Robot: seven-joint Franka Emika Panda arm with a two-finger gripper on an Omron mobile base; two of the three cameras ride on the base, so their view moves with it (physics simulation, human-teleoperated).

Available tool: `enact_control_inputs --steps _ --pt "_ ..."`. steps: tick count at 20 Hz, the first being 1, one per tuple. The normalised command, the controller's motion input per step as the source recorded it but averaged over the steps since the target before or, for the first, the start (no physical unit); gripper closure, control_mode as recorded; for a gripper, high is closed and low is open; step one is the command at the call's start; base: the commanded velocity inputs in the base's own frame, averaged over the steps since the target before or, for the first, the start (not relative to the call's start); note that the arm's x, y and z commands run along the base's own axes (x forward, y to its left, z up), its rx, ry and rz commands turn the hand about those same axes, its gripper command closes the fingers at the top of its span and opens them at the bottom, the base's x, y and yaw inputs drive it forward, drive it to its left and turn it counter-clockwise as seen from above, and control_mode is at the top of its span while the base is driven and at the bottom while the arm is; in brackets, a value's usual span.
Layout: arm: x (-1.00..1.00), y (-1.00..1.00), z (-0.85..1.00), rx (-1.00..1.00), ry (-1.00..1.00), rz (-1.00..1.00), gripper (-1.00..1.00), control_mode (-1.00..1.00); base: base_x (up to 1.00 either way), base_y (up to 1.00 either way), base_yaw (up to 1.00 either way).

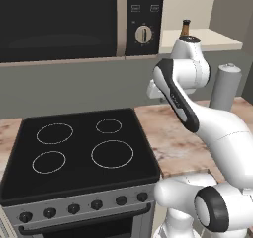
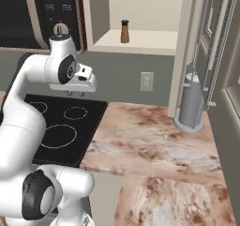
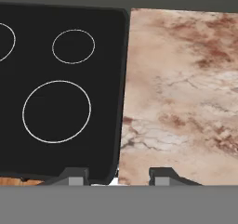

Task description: Retrieve the shaker from the cabinet and place it next the steak on a plate on the dining table.

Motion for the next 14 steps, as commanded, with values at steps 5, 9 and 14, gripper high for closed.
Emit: enact_control_inputs --steps 5,9,14 --pt "-0.08 -0.08 0.0 0.0 -0.05 0.0 -1.0 -1.0 0.0 0.0 0.0" --pt "-0.09 -0.2 0.01 0.0 -0.11 0.0 -1.0 -1.0 0.0 0.0 0.0" --pt "-0.1 -0.25 0.08 0.0 -0.15 0.0 -1.0 -1.0 0.0 0.0 0.0"
